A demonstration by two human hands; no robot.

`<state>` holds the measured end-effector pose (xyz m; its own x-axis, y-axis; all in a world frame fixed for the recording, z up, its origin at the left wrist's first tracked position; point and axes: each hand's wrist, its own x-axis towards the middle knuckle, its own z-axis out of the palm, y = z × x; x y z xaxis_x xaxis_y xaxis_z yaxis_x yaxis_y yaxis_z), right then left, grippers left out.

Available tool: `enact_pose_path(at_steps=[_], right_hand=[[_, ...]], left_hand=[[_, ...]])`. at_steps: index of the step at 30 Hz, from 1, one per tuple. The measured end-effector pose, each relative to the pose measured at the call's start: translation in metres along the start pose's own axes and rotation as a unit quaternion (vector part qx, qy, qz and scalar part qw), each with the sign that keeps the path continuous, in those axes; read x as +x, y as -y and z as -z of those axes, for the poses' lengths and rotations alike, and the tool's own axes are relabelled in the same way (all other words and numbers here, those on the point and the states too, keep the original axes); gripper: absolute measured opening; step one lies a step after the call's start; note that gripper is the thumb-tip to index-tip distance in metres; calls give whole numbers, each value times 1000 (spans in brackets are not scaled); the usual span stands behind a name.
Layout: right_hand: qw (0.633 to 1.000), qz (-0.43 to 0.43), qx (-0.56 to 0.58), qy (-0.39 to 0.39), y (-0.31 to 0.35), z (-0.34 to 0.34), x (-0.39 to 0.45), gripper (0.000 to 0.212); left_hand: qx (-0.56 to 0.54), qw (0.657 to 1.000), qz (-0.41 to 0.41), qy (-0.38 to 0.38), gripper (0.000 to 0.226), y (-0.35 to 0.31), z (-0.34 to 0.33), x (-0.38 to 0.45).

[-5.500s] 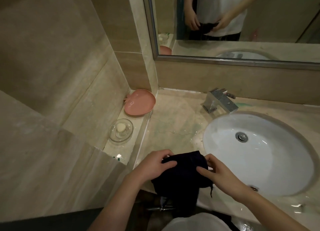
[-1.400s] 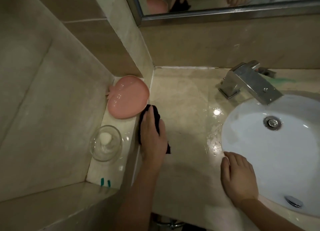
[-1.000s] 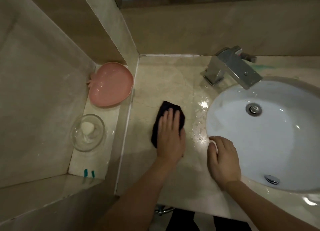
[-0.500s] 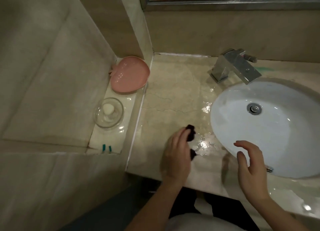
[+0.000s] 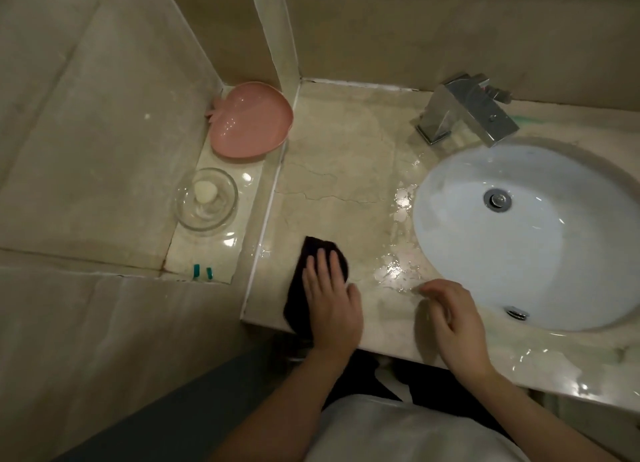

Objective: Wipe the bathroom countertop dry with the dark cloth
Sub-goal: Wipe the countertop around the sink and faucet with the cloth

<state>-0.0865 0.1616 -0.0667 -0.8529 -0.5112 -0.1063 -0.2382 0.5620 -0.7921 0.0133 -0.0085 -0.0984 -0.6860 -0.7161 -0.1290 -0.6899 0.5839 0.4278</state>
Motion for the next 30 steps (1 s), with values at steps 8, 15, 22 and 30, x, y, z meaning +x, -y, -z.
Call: enact_pose_path(at_steps=[8,15,22,30], right_hand=[[991,-87,10,-97,-3,20,-10,25],[993,19,-117,1,15,-15,-1,37],[962,98,-253,12,24,-64,-16,49],[909,189,-370,30,-47,-19,-55,50]], left_hand=[[-146,979,-37,137,74,-128,-27,-14],[24,974,-198,107,48,-41,12,16],[60,969,-234,57,12,2,34,14],[-20,928,-310,203,35,-12,16,-24]])
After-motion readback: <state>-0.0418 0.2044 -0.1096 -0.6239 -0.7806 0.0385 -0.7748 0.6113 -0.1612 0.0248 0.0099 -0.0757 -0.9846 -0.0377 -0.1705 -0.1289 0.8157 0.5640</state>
